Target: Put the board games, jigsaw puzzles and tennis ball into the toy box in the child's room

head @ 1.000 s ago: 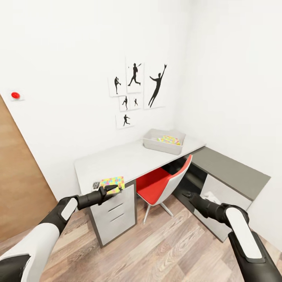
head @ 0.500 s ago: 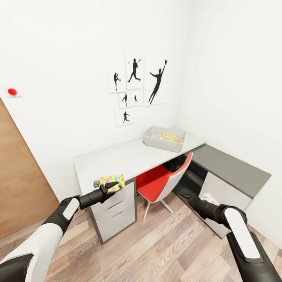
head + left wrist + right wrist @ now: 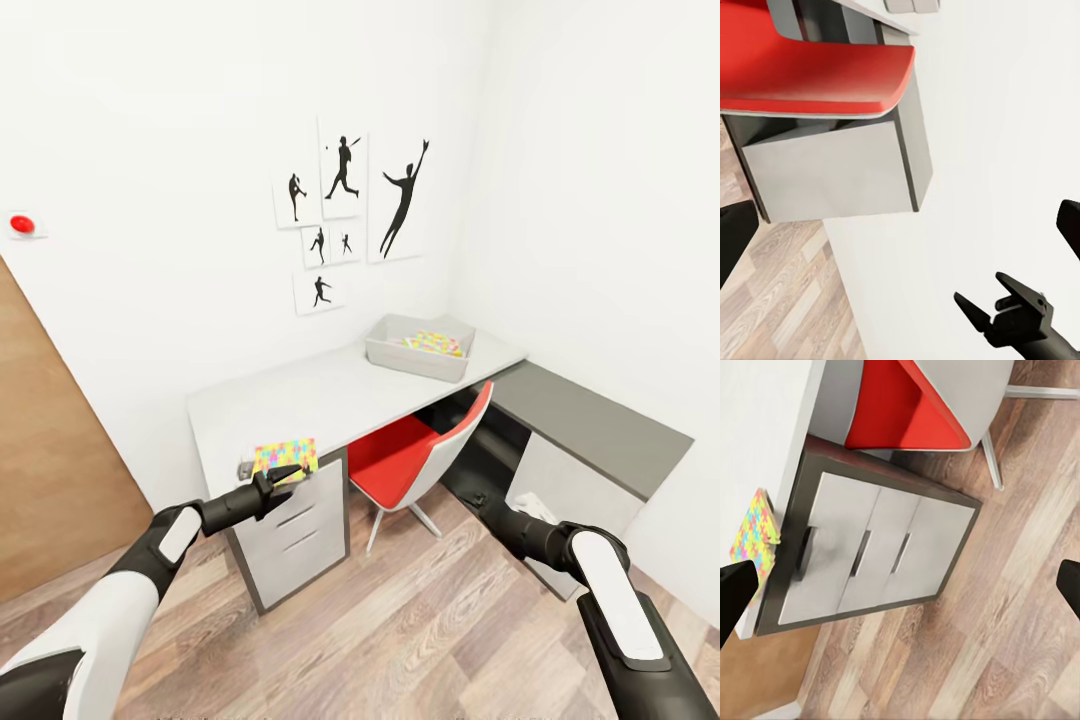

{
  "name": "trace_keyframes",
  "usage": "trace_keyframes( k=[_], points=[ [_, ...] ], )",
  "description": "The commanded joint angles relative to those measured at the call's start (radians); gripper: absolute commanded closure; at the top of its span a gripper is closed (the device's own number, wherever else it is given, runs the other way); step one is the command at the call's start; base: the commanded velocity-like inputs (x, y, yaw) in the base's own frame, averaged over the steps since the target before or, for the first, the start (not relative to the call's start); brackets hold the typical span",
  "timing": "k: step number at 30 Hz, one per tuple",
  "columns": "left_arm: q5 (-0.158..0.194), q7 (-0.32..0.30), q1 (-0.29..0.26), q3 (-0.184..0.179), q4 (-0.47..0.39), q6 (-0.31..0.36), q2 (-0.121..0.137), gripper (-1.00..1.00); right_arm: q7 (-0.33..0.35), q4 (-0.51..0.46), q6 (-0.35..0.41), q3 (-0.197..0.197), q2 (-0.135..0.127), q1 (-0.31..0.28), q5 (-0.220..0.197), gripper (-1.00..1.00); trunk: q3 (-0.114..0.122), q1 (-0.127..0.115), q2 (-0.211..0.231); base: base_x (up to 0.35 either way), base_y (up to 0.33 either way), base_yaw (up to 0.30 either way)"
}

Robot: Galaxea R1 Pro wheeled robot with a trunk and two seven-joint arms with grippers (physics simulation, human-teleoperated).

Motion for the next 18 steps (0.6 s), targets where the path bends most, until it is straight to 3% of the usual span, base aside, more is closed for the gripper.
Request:
trace_keyframes(
  k=[1,12,18],
  points=[
    [0.001,-0.002,0.000,0.003,0.000,0.006,0.001,-1.00,-0.010,-0.001,0.002,0.000,0.000,-0.001,-0.011,-1.00,-0.004,0.001,-0.002,0.000,0.000,0.000],
    [0.000,-0.003,0.008,0.004,0.000,0.006,0.014,-1.00,-0.010,-0.001,0.002,0.003,0.000,-0.001,-0.012,-1.00,-0.022,0.001,-0.002,0.000,0.000,0.000],
    [0.000,-0.037,0.009,0.003,0.000,0.004,0.025,-1.00,-0.010,-0.001,0.002,0.000,0.000,-0.001,-0.014,-1.00,-0.032,0.001,-0.002,0.000,0.000,0.000]
  ],
)
